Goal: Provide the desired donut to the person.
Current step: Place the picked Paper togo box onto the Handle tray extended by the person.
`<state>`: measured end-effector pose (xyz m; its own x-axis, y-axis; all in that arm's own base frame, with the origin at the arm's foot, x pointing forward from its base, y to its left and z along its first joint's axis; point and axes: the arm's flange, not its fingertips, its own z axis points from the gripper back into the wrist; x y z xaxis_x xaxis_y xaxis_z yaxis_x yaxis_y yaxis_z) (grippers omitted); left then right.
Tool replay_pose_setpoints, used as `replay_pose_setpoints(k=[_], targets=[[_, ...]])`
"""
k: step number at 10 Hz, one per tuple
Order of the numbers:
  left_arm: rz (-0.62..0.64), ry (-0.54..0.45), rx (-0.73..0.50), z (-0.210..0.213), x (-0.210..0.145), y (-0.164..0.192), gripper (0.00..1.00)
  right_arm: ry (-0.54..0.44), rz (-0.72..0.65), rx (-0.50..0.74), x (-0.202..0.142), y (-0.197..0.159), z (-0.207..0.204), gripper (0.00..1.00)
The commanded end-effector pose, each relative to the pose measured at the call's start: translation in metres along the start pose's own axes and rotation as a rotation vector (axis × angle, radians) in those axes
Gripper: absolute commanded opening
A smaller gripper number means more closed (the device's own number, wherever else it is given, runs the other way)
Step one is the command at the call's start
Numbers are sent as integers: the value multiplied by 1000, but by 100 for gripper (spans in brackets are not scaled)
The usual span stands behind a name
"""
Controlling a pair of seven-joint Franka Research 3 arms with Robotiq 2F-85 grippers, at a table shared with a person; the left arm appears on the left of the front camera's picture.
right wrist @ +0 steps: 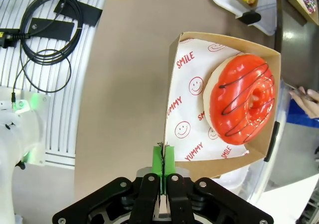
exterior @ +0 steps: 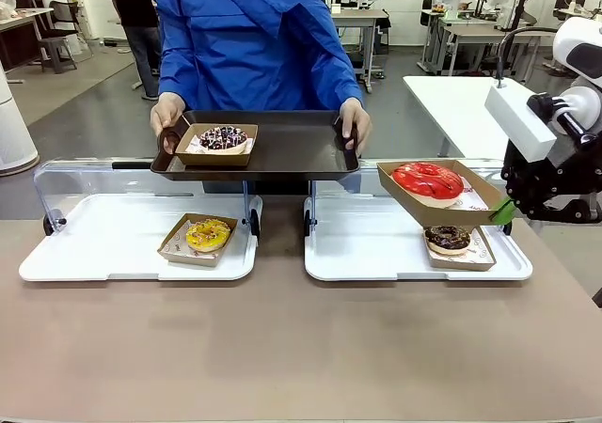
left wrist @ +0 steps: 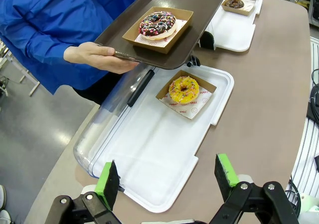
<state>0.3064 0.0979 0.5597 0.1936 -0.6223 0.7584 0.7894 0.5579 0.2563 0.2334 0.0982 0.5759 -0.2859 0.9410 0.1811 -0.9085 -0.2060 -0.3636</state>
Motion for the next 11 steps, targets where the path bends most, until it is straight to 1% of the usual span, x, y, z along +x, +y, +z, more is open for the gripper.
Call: replay_pose_setpoints(k=[1,3,4,6,7,8,9,10,11], targets=[[21,-9,-3,-1,1,-2,100,0,0,0,0,0,0,2],[21,-9,-3,-1,1,-2,100,72,56,63,37,-88,7,2],[21,-9,-3,-1,1,-2,100,92,58,78,56,-130,8,2],[21,-9,-3,-1,1,-2,100,152,-20,33,93,-200,1,2],[21,-9,-3,-1,1,-2,100,180,-51,10,105,-231,-13,2],[21,-9,-3,-1,1,-2,100,200,-70,-24,115,-256,-33,2],[21,-9,-3,-1,1,-2,100,188,-64,-38,121,-276,-56,2],[21,-9,-3,-1,1,-2,100,171,-54,-82,126,-292,-85,2],[21,-9,-3,-1,1,-2,100,161,-41,-84,128,-299,-107,2]])
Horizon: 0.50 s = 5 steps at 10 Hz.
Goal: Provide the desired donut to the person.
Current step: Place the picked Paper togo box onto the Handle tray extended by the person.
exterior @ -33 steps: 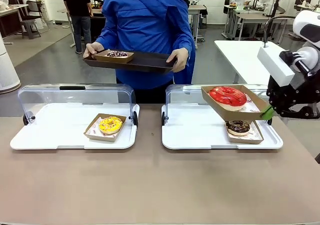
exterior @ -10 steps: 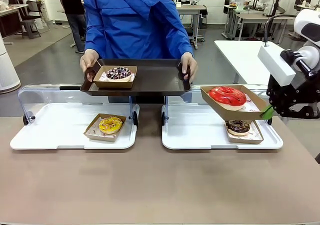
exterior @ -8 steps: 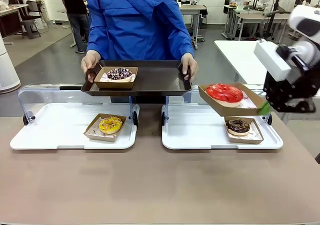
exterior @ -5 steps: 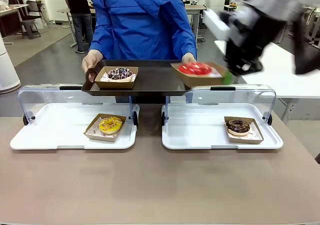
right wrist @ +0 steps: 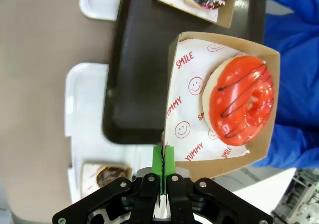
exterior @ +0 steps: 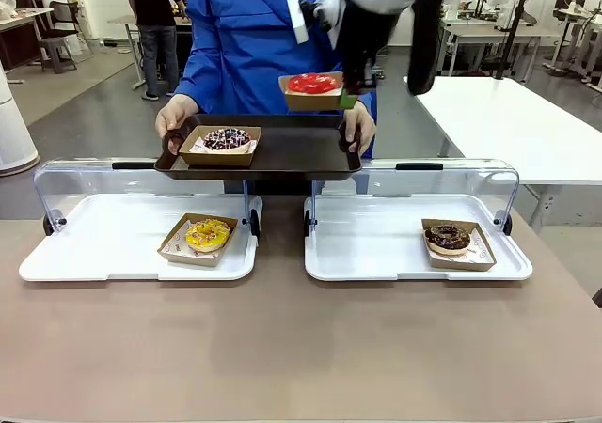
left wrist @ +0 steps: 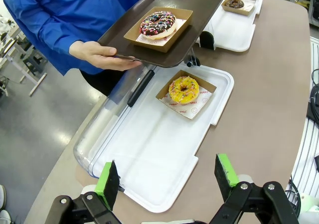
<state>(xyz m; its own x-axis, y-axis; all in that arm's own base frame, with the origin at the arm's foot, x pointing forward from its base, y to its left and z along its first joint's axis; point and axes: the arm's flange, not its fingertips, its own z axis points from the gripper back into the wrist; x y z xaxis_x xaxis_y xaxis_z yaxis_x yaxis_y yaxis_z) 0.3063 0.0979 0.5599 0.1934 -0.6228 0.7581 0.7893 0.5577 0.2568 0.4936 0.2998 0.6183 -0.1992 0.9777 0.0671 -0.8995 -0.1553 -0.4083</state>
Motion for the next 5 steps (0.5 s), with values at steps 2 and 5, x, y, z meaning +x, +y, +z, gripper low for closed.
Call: replay_pose_setpoints(k=[2,5], targets=[[22,-9,-4,-1,1,-2,100,10,3,-50,15,-8,-41,2],[22,-9,-4,-1,1,-2,100,10,-4,14,14,-11,-73,2]])
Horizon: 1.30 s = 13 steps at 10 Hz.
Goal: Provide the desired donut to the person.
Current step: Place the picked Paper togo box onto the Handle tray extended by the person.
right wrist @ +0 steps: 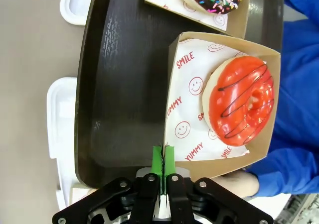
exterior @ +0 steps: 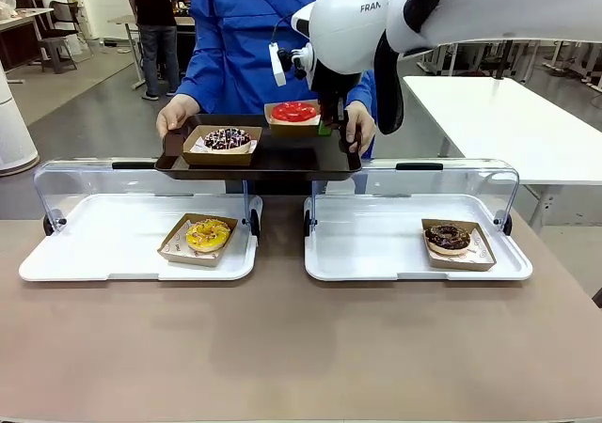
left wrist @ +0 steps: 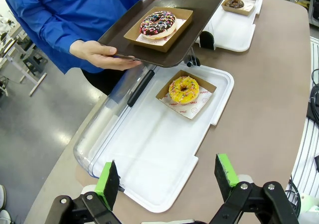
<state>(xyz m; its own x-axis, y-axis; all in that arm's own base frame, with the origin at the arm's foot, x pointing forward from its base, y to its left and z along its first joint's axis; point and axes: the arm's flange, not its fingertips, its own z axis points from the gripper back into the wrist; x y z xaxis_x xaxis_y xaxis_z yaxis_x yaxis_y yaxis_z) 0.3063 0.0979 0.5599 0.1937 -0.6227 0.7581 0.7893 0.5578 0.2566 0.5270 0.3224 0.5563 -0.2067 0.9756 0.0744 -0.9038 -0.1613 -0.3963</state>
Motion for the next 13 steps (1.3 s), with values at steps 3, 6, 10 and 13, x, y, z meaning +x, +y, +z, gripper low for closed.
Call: replay_pose_setpoints(k=[3,6,10,13], targets=[[22,-9,-4,-1,1,-2,100,25,-36,33,-2,2,-21,2],[22,-9,-4,-1,1,-2,100,6,-45,72,-6,4,-27,2],[22,-9,-4,-1,1,-2,100,-30,-38,101,-7,3,-24,61],[22,-9,-4,-1,1,-2,100,-44,-45,110,-8,0,-20,100]])
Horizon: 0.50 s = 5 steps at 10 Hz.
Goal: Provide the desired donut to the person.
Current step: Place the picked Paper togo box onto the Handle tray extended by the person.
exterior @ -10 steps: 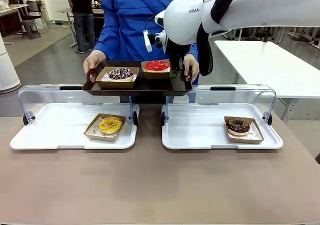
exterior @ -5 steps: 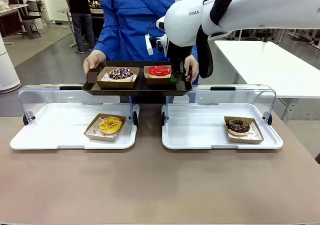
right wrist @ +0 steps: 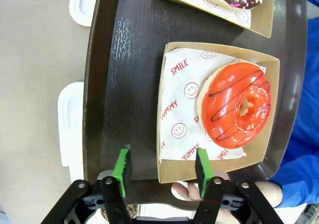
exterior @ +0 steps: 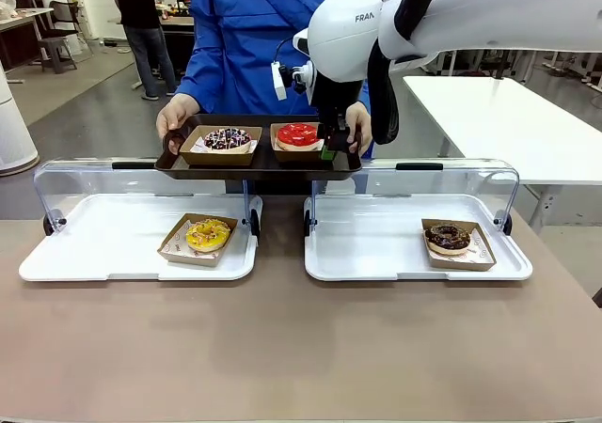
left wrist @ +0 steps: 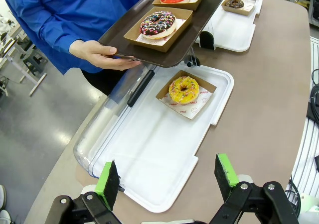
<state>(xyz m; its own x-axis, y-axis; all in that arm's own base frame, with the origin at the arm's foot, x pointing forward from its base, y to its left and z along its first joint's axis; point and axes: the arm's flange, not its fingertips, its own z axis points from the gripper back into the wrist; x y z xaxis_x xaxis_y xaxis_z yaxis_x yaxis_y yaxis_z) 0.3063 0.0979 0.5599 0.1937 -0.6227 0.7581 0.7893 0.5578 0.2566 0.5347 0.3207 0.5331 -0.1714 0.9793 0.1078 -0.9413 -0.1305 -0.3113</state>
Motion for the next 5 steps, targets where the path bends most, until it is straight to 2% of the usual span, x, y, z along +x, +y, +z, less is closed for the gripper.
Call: replay_pose_setpoints(k=[1,5], targets=[[22,-9,-4,-1,1,-2,100,-24,3,24,-3,-2,6,100],[22,-9,-4,-1,1,-2,100,-45,16,51,-4,-1,9,100]])
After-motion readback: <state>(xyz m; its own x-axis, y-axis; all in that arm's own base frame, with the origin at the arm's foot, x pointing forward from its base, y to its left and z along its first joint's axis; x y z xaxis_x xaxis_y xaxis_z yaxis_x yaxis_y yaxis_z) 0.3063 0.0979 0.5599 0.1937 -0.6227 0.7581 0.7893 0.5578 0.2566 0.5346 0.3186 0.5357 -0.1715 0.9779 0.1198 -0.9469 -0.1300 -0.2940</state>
